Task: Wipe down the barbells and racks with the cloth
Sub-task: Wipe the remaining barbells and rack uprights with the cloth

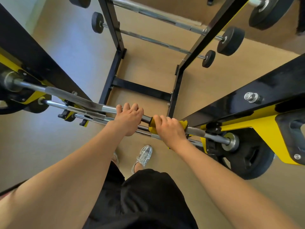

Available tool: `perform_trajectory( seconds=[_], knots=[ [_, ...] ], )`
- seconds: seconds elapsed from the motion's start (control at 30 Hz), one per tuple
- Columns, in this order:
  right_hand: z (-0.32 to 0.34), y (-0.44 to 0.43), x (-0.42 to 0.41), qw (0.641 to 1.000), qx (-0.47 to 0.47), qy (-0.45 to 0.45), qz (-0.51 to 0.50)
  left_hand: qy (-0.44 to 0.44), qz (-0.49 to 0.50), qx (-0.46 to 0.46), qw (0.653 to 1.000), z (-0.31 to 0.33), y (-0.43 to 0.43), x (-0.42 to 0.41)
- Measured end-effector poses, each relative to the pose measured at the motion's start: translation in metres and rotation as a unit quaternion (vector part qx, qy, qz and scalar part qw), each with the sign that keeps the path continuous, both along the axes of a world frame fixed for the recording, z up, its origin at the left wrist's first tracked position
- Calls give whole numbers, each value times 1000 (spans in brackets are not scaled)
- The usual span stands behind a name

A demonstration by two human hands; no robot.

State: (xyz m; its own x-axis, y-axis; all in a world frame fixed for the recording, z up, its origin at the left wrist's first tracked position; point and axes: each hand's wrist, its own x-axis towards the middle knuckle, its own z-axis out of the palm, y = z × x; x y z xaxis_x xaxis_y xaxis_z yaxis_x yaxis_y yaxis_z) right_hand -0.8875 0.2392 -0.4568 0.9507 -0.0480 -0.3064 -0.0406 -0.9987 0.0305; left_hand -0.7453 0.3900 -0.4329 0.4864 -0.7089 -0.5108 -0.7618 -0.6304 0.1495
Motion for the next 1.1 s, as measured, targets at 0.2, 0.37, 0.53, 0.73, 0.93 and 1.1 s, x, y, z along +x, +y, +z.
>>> perform_trajectory(
  seconds=[0.2, 0.37, 0.53, 0.73, 0.93, 1.1],
  knots=[
    [7, -24, 13, 993, 93, 63, 35, 6, 2, 11, 1000, 3, -1, 0],
    [19, -29, 26, 966, 212, 135, -64, 12, -2, 32, 999, 6, -4, 1],
    [23, -14, 33, 942, 197, 92, -254, 1, -4, 37, 999, 8, -6, 0],
    [18, 3, 26, 933, 131, 30, -333, 1, 2, 40, 999, 11, -8, -1],
    [37, -52, -50, 975, -47, 16, -216, 3, 12, 43, 999, 7, -9, -1],
    [43, -18, -11, 955, -39, 63, -287, -3, 15, 52, 999, 8, -10, -4]
  ],
)
